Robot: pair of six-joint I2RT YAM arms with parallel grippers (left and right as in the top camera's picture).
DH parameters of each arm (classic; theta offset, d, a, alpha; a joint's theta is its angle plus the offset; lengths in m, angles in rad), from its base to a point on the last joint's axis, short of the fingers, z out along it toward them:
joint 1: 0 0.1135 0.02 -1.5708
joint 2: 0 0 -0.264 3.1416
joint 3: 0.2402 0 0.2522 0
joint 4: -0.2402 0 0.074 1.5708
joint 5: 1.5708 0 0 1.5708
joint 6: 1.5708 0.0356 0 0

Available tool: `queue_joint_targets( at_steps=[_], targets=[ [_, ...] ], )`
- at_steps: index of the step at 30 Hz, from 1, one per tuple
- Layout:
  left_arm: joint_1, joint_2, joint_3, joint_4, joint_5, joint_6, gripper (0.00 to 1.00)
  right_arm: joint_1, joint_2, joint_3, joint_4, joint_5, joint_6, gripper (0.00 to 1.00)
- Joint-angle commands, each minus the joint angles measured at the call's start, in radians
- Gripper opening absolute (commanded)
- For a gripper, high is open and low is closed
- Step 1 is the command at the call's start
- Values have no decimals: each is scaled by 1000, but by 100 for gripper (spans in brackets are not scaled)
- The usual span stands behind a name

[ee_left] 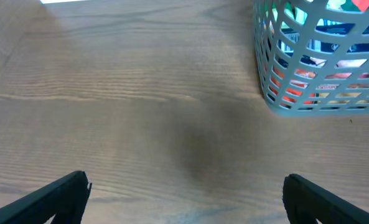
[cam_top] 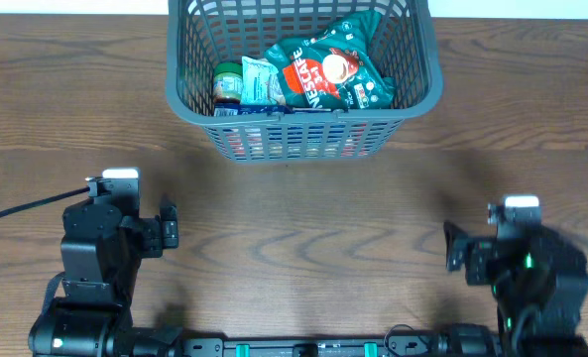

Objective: Pack container

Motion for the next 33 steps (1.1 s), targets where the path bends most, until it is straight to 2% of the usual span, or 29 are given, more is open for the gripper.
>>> queue_joint_targets(
  at_steps=[1, 9, 13, 21, 26, 29, 33],
  targets=[
    [4, 3, -2, 1, -12, -16, 99, 48, -117, -5, -3, -11, -7, 99],
    [4, 3, -2, 1, -12, -16, 98, 113, -314, -46, 124, -124, -8, 99],
    [4, 3, -2, 1, -12, -16, 99, 136, -348, -154, 335, -127, -8, 99],
    [4, 3, -2, 1, -12, -16, 99, 189, -410, -480, 822, -125, -51, 99],
    [4, 3, -2, 1, -12, -16, 99, 193, -442, -677, 1036, -126, -68, 99],
    [4, 3, -2, 1, -12, -16, 98, 192, -442, -764, 1116, -126, -67, 99],
    [4, 3, -2, 1, -12, -16, 99, 183, -442, -811, 1093, -126, -67, 99]
  ],
)
